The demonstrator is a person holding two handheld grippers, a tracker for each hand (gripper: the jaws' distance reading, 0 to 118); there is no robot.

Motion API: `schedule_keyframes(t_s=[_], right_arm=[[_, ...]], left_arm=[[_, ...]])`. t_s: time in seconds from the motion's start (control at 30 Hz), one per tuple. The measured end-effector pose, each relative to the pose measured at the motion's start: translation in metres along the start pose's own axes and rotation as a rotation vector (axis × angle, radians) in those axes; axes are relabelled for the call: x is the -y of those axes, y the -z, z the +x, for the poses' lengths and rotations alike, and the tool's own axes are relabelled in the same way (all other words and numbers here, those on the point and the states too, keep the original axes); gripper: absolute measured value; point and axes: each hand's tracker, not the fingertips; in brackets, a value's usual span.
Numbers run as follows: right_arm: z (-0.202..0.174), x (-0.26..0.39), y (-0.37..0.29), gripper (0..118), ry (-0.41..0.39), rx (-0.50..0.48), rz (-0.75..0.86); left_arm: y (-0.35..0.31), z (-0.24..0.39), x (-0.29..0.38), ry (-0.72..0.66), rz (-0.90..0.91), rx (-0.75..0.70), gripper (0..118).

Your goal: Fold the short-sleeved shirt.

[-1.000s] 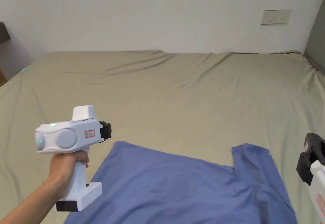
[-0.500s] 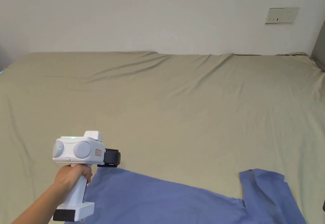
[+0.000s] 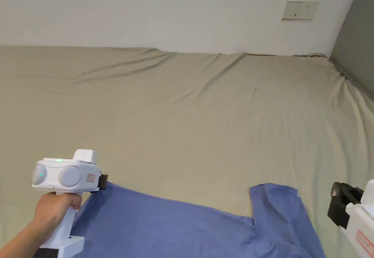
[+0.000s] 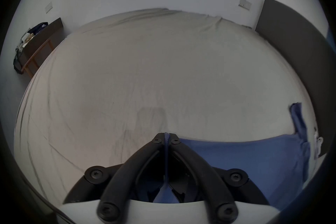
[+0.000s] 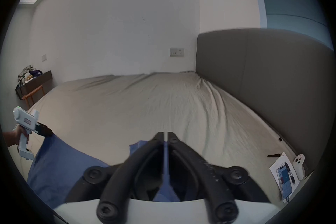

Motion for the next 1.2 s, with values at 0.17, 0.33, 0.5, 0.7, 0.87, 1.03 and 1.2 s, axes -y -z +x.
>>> schedule_keyframes(t_s=[0.17,0.33,0.5,0.7,0.87,1.03,1.2], right_arm=[[0.013,0.012,0.065,73,-0.009,-0.028,-0.24],[0.008,0.043,0.114,99,-0.07,0.018,-0.38],[0.005,0.079,0.136,60,-0.051,0.014,-0.548],[-0.004,0.091,0.128,4,-0.146,0.002,-0.552],[-0.004,0.068,0.089,3,-0.152,0.01,-0.399],[0.006,0.013,0.037,3,-0.208,0.039,-0.167],[0.01,-0.076,-0.014,3,-0.162,-0.013,0.038]], left_arm=[[-0.066,0.005,0.005,0.042,0.118,0.064,2],[-0.113,0.004,0.007,0.056,0.174,0.099,2],[-0.135,0.004,0.013,0.062,0.185,0.101,2],[-0.147,0.004,0.023,0.045,0.186,0.086,2],[-0.167,0.004,0.034,0.026,0.201,0.071,2],[-0.2,-0.005,0.03,-0.026,0.278,0.046,2],[-0.255,-0.017,0.0,-0.055,0.413,-0.001,2]])
